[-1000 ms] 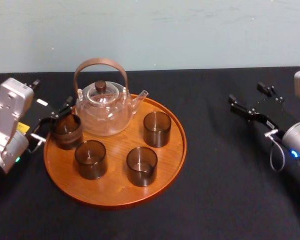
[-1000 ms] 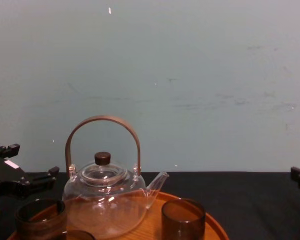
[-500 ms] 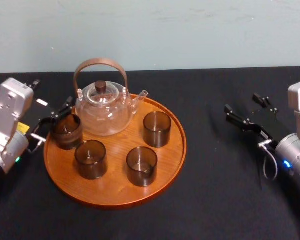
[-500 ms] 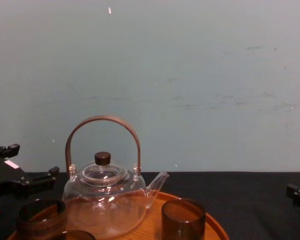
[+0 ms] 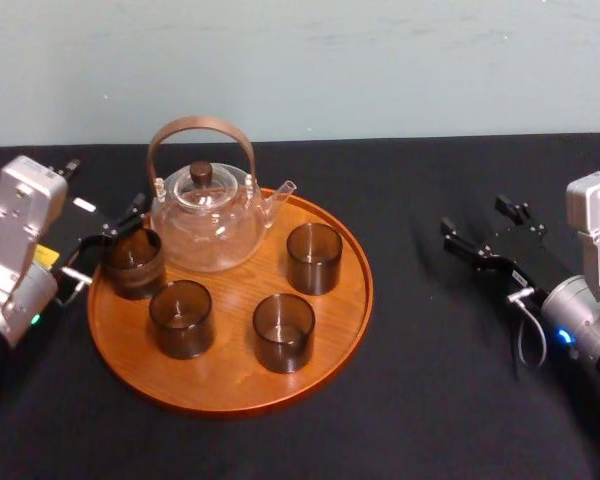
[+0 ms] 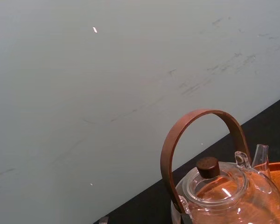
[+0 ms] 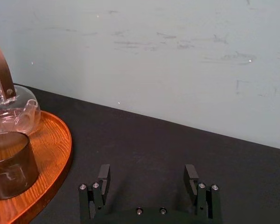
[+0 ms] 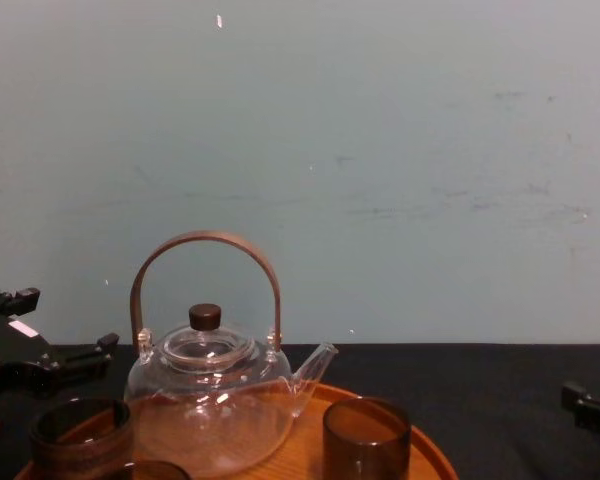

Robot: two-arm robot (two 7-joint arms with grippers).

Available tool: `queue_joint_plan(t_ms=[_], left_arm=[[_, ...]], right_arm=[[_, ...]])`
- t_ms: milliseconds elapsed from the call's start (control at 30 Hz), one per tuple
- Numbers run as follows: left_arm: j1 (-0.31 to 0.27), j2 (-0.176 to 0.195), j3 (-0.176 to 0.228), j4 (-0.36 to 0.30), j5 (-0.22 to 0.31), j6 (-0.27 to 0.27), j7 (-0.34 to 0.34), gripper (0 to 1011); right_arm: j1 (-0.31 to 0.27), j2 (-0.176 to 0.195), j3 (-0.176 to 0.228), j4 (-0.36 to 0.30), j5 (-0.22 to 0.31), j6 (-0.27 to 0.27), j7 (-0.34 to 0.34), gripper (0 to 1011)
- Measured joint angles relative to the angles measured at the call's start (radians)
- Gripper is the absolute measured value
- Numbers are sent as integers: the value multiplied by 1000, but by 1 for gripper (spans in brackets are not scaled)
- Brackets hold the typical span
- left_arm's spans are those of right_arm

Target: Pick up the glass from the table and place it on the tray.

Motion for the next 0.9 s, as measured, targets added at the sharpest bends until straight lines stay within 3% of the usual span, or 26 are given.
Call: queue_joint_plan(t_ms=[900], left_arm=[[0, 0, 0, 0, 0, 0, 0, 1001]], right_arm=[[1, 1, -2, 0, 1, 1, -1, 1002]])
